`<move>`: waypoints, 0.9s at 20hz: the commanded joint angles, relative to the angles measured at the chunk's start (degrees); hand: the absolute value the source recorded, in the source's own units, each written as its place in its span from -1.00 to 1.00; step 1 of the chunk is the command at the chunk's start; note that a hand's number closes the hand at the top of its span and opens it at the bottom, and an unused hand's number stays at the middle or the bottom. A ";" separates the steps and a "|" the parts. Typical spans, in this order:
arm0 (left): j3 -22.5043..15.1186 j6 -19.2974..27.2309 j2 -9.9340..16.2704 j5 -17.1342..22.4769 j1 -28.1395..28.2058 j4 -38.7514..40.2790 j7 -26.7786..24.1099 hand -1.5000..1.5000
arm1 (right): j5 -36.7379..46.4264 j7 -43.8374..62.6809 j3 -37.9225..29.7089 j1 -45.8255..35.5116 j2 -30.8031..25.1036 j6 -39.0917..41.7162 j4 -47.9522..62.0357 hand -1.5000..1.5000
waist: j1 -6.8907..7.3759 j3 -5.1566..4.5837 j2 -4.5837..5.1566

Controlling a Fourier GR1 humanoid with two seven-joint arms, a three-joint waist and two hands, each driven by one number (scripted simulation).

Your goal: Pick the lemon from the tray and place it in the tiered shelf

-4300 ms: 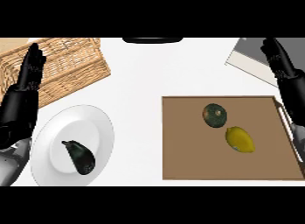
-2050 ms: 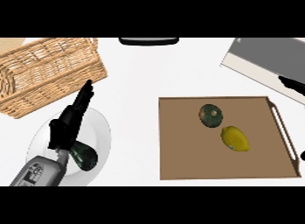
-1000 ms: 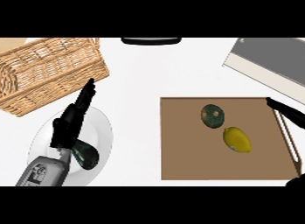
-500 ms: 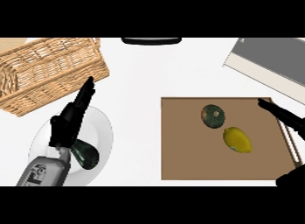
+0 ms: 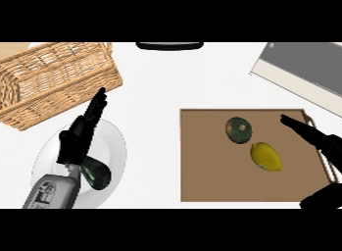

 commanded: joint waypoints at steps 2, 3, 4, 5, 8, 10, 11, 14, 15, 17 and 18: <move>1.63 -2.65 0.12 -0.44 1.68 0.73 -2.67 0.00 | 5.84 -2.73 1.20 0.85 1.85 -0.79 2.50 -1.00 | 0.06 0.00 0.00; 0.89 -0.15 -2.19 -1.60 -3.18 0.20 2.48 0.00 | 6.39 -4.59 0.51 1.66 1.74 -2.00 3.39 -1.00 | -0.06 0.00 0.00; 1.04 -1.18 -1.54 -2.30 1.73 0.27 -1.75 0.00 | 6.43 -2.76 -0.70 0.23 1.72 -0.07 2.68 -1.00 | 0.05 -0.01 -0.01; 1.57 -0.97 -1.69 -3.17 -0.95 0.86 0.42 0.00 | 5.82 -2.72 -1.61 -2.34 1.80 1.39 4.22 -1.00 | 0.05 0.00 0.00; 3.19 -2.69 -1.62 -2.58 -0.86 0.76 -0.28 0.00 | 8.61 -4.29 -0.99 0.78 3.72 -0.41 2.49 -1.00 | -0.04 -0.01 -0.01; 2.05 -3.20 -1.96 -2.14 1.13 -5.19 4.46 0.00 | 8.93 -0.40 -0.21 -1.73 5.16 0.81 1.32 -1.00 | 0.09 0.00 -0.04; 1.65 -2.06 -2.96 -3.95 0.46 -1.19 1.39 0.00 | 12.18 -2.41 1.79 -0.40 6.82 -2.92 3.95 -1.00 | 0.04 0.00 -0.01; 5.12 -3.47 -1.78 -2.44 -1.07 0.20 1.11 0.00 | 13.31 -4.57 0.60 -2.93 6.57 -3.38 8.84 -1.00 | 0.06 0.00 0.02; 5.39 -5.05 -1.17 -2.15 0.50 2.94 -3.55 0.00 | 13.72 -5.46 0.50 -2.05 5.80 -3.21 8.03 -1.00 | 0.03 -0.01 0.02; 4.36 -4.44 -2.41 -2.52 -0.90 -2.98 3.53 0.00 | 12.33 0.32 0.35 -3.85 7.51 0.87 3.93 -1.00 | 0.05 -0.01 -0.02; 2.20 -1.62 -4.68 -5.81 1.38 -0.29 -1.40 0.00 | 12.84 -2.55 -0.41 -3.74 7.13 -0.39 7.42 -1.00 | 0.06 -0.01 0.00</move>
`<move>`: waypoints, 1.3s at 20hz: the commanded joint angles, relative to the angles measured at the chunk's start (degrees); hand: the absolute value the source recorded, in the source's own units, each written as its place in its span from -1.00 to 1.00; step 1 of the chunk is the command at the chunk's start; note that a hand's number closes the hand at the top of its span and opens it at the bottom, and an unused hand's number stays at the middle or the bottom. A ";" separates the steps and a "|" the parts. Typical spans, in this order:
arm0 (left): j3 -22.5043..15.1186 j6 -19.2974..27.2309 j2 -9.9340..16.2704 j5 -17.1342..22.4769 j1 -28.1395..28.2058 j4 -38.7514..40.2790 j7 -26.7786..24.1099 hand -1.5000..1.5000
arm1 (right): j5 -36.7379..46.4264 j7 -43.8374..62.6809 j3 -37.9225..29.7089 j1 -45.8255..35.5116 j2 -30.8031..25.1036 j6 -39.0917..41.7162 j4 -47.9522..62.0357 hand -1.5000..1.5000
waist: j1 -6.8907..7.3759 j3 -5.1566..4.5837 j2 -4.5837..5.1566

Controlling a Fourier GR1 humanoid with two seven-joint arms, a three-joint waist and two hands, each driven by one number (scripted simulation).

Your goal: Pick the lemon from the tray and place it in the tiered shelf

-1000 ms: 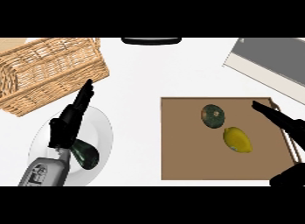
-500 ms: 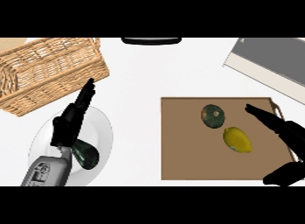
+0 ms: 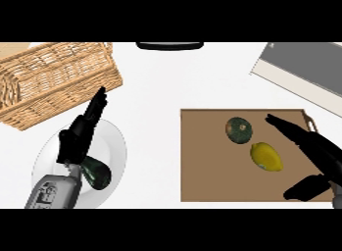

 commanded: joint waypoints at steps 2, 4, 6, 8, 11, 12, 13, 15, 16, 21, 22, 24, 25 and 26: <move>-1.12 0.38 -2.11 -1.95 2.19 -0.79 -1.18 0.00 | 2.72 -1.95 -0.13 -1.33 1.57 -1.31 4.32 -1.00 | 0.05 0.00 0.00; 2.30 -3.14 2.04 0.76 3.12 -2.81 -0.52 0.00 | 4.68 -6.98 0.54 -0.67 0.63 -4.55 9.08 -1.00 | 0.18 0.01 0.01; 0.55 -1.87 -0.40 -1.25 1.66 -3.99 2.14 0.00 | 4.43 -6.69 -0.18 0.08 1.95 -4.43 7.75 -1.00 | 0.02 0.00 0.00; 2.76 -3.61 1.73 -0.07 -0.62 -2.20 2.94 0.00 | 5.43 -3.51 1.04 -5.43 3.43 -3.55 11.53 -1.00 | 0.18 0.00 0.03; 2.10 -2.46 0.05 -1.10 0.08 -1.55 0.99 0.00 | 7.11 -8.30 0.67 -6.09 3.12 -6.89 17.36 -1.00 | 0.22 0.01 0.04; 1.78 -2.30 -1.24 -1.25 1.59 0.17 -2.13 0.00 | 7.05 -6.74 1.64 -3.37 3.95 -5.28 12.66 -1.00 | 0.06 0.00 0.01; 0.51 -0.80 -1.57 -2.30 0.76 -5.92 4.18 0.00 | 7.65 -3.74 3.38 -0.46 5.52 -5.17 7.79 -1.00 | 0.02 0.00 -0.05; 3.03 -3.72 0.32 0.01 3.67 -1.71 -2.07 0.00 | 7.92 -9.47 1.60 -1.17 1.94 -5.64 13.11 -1.00 | 0.10 0.00 0.01; 3.03 -1.53 -1.35 -1.97 -2.29 4.28 -2.93 0.00 | 9.59 -6.49 3.63 -4.65 4.44 -5.65 13.99 1.00 | 0.00 -0.01 0.05; 2.63 -2.15 -0.84 -1.91 -1.72 -2.25 4.08 0.00 | 13.40 -11.52 4.69 -0.88 1.98 -9.80 11.56 1.00 | 0.01 0.00 -0.01; 1.24 -1.45 -2.11 -2.33 1.08 -4.16 3.10 0.00 | 13.75 -14.33 4.63 3.09 0.75 -11.61 9.41 1.00 | -0.06 0.00 -0.05; 2.48 -2.73 -1.24 -1.78 1.99 -1.71 0.21 0.00 | 13.57 -13.08 4.28 -0.93 3.77 -12.59 11.62 1.00 | 0.06 0.00 0.00; 3.26 -1.33 -1.98 -2.83 -2.66 3.19 -1.37 0.00 | 12.39 -15.64 1.74 -2.24 1.06 -10.87 14.06 1.00 | -0.06 0.00 0.04; 1.80 -2.46 -2.31 -2.55 2.12 0.76 -2.73 0.00 | 13.56 -16.86 2.41 0.62 1.47 -13.24 13.53 1.00 | -0.01 0.00 0.01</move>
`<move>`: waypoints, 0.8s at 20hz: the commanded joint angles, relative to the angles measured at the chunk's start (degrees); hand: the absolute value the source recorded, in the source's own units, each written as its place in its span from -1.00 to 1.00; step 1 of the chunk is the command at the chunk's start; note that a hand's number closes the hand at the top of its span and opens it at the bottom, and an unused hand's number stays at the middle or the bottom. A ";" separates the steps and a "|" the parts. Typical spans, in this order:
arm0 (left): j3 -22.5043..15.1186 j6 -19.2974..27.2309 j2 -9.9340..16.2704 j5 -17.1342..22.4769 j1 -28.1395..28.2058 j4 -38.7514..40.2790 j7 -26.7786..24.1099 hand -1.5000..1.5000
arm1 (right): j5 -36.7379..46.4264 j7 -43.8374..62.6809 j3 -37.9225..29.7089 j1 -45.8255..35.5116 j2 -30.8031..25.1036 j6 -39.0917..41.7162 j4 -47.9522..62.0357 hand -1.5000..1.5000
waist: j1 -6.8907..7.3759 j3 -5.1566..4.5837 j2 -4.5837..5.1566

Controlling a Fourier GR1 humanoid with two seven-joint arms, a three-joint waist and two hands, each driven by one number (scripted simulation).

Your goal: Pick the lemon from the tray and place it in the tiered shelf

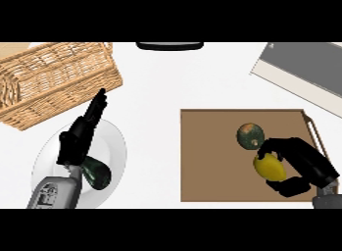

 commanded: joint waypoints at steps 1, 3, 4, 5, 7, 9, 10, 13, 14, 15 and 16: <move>-0.43 -1.06 0.64 0.39 3.68 -7.72 4.51 0.00 | 1.58 0.11 0.71 -1.05 2.16 -1.81 0.85 1.00 | 0.15 0.13 0.10; -1.26 1.03 -1.41 -1.79 0.19 -1.36 1.10 0.00 | -0.52 -3.96 -2.23 0.44 1.21 -3.74 3.32 1.00 | -0.03 0.13 0.15; 1.54 -1.79 0.77 0.53 -0.26 2.53 -2.58 0.00 | -1.31 -1.80 -0.73 3.72 2.12 -0.72 -2.99 1.00 | -0.19 0.11 0.14; 2.33 -0.73 0.86 0.37 -2.98 4.61 -2.16 0.00 | 0.11 11.94 -2.25 -5.41 7.23 0.06 0.16 1.00 | 0.00 0.07 0.32; -0.13 -0.65 -0.38 -0.30 -0.87 1.02 -0.33 0.00 | 3.09 26.45 -5.72 -6.89 14.09 -5.67 2.05 1.00 | 0.95 -0.05 0.48; -0.55 -0.56 -0.84 -0.28 -0.65 0.35 -0.28 0.00 | 5.32 35.88 -9.05 -7.40 17.53 -10.27 3.40 1.00 | 1.19 -0.16 0.66; -0.17 -0.68 0.11 -0.60 -1.96 0.04 0.76 0.00 | 6.27 39.93 -10.29 -8.42 18.48 -11.50 3.44 1.00 | 1.32 -0.22 0.78; -1.54 -0.96 -1.52 -0.42 -2.80 0.36 0.48 0.00 | 6.08 52.63 -9.29 -15.90 18.69 -18.11 3.20 1.00 | 3.16 -0.03 0.76; -1.88 -1.41 -1.68 -0.22 -2.40 0.47 0.16 0.00 | 4.42 55.66 -9.54 -18.69 18.74 -21.59 3.34 1.00 | 3.90 0.07 0.78; -1.93 -1.69 -1.32 -0.31 -2.41 0.29 0.28 0.00 | 3.12 58.26 -9.06 -20.75 18.77 -25.52 2.87 1.00 | 4.16 0.15 0.58; -1.52 -2.19 -0.51 -0.16 -3.53 -0.13 1.05 0.00 | 2.64 60.95 -7.82 -23.48 18.80 -28.44 2.36 1.00 | 4.87 0.18 0.46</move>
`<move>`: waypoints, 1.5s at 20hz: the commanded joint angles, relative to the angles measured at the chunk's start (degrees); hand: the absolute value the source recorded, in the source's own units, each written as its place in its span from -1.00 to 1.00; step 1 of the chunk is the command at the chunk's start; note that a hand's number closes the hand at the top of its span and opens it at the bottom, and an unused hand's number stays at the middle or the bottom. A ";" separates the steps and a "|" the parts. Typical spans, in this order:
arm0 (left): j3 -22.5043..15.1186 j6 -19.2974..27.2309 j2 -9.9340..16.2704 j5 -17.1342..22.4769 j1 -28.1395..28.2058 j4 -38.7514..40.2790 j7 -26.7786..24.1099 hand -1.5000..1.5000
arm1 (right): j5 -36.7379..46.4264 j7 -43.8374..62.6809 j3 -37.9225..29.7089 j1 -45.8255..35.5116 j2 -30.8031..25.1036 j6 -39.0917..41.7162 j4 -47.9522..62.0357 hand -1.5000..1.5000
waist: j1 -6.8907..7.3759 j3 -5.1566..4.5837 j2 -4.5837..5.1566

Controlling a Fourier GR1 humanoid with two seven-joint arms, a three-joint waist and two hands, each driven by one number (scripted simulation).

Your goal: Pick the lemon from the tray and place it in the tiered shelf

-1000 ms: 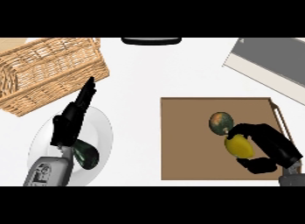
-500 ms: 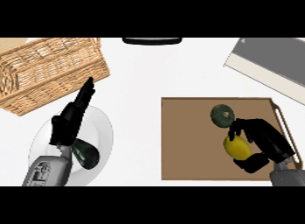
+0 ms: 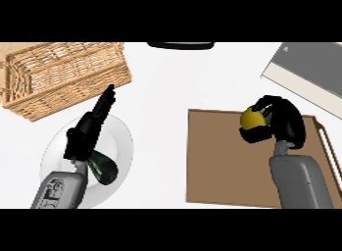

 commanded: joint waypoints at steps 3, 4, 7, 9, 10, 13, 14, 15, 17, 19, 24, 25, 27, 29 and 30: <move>-0.46 0.21 -0.55 -0.50 -1.68 0.99 0.59 0.00 | 2.68 21.63 5.44 -14.71 1.50 -18.53 2.06 1.00 | 1.24 0.08 0.10; -0.07 -0.37 -0.11 -0.25 -2.23 2.31 0.23 0.00 | 4.71 25.44 6.26 -19.19 1.51 -18.76 2.94 1.00 | 1.15 0.00 0.20; 1.43 0.01 0.49 0.21 -3.13 2.57 0.93 0.00 | 9.98 35.97 12.18 -24.24 1.53 -23.56 5.97 1.00 | -0.34 0.03 -0.09; 0.05 -0.06 -0.14 -0.12 -0.93 0.50 0.65 0.00 | 13.56 41.32 13.12 -29.54 1.53 -24.48 8.31 1.00 | -0.53 0.04 -0.27; 0.76 0.18 0.28 -0.08 -0.42 1.25 -0.01 0.00 | 15.87 45.51 14.29 -31.20 1.53 -22.69 7.07 1.00 | -1.02 0.01 -0.44; 0.55 -0.45 1.68 0.03 3.95 -3.61 1.77 0.00 | 23.16 48.84 10.22 -35.69 1.53 -15.74 8.03 1.00 | -1.67 0.03 -0.98; 1.08 -0.65 1.32 0.51 1.81 -1.48 0.66 0.00 | 24.42 51.19 14.70 -34.96 1.53 -20.49 11.16 1.00 | -1.53 0.04 -0.47; -0.84 1.49 -0.82 -0.89 3.25 -4.27 2.91 0.00 | 25.79 48.10 9.11 -38.34 1.53 -16.41 11.03 1.00 | -2.02 0.08 -0.60; 1.20 -0.10 0.96 0.35 1.05 -1.59 2.02 0.00 | 28.92 50.39 9.75 -38.93 1.53 -15.86 10.00 1.00 | -2.68 0.07 -0.53; -0.51 1.45 -0.92 -1.21 0.65 -1.08 2.62 0.00 | 30.99 50.00 6.61 -44.21 1.53 -16.27 13.84 1.00 | -2.37 0.07 -0.29; 2.69 0.06 1.78 1.01 1.46 -3.02 2.23 0.00 | 35.21 47.14 2.33 -47.31 -2.97 -10.46 13.92 1.00 | -2.74 0.09 -0.45; 1.61 0.10 0.89 0.53 1.58 -2.18 2.55 0.00 | 36.52 48.21 2.63 -46.42 -1.29 -11.02 14.64 1.00 | -2.82 0.10 -0.39; 0.22 1.94 -1.17 -0.81 0.83 -1.71 2.29 0.00 | 36.54 46.81 0.20 -49.90 -2.76 -10.67 16.09 1.00 | -2.71 0.10 -0.30; 2.03 -0.44 2.35 0.15 4.17 -2.56 -0.78 0.00 | 36.05 45.44 -2.54 -51.04 -5.03 -10.92 15.92 1.00 | -2.47 0.10 -0.33; 1.82 -0.15 1.46 0.49 2.96 -3.18 0.78 0.00 | 35.12 42.84 -3.57 -49.48 -6.97 -10.35 15.66 1.00 | -2.81 0.12 -0.36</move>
